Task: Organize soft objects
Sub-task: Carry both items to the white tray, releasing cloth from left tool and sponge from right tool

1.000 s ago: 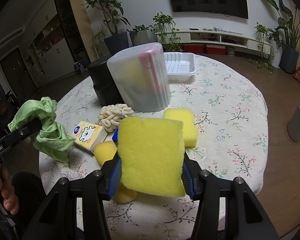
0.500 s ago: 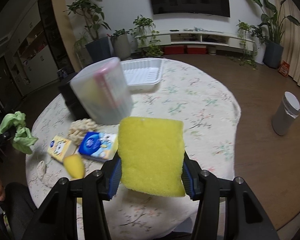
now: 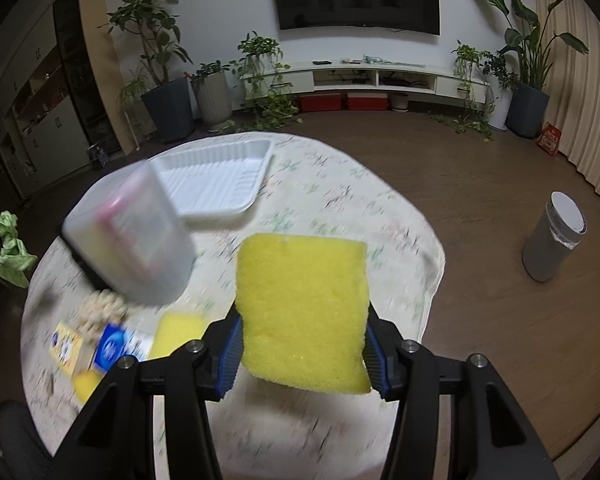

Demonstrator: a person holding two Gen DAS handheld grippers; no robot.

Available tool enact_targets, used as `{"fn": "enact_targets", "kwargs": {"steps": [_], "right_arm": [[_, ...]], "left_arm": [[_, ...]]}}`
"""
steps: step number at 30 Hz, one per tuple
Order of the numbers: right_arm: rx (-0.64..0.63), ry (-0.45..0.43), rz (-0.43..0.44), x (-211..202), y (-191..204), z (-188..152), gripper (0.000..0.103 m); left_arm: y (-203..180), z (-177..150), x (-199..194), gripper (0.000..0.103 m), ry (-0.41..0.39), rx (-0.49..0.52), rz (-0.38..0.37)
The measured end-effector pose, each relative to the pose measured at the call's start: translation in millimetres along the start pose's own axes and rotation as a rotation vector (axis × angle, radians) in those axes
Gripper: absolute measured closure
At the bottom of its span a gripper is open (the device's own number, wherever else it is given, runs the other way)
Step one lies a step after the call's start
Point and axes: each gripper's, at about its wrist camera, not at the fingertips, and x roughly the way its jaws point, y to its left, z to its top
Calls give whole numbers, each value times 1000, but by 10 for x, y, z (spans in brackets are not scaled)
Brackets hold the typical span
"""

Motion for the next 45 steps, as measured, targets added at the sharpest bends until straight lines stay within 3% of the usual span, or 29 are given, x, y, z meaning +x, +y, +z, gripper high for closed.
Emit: {"fn": "enact_targets", "kwargs": {"steps": [7, 12, 21, 29, 39, 41, 45], "right_arm": [[-42, 16, 4, 490, -3, 579, 48], [-119, 36, 42, 928, 145, 1007, 48], [-204, 109, 162, 1686, 442, 1581, 48], [-283, 163, 235, 2060, 712, 1698, 48], [-356, 219, 226, 2350, 944, 1604, 47], [-372, 224, 220, 2378, 976, 1575, 47], [-369, 224, 217, 2404, 975, 1541, 46]], "left_arm": [[-160, 524, 743, 86, 53, 117, -15], [-254, 896, 1371, 86, 116, 182, -71], [-677, 1107, 2072, 85, 198, 342, -136], [-709, 871, 2399, 85, 262, 362, -135], [-723, 713, 2499, 78, 309, 359, -141], [-694, 710, 2544, 75, 316, 352, -137], [-707, 716, 2542, 57, 315, 347, -147]]}}
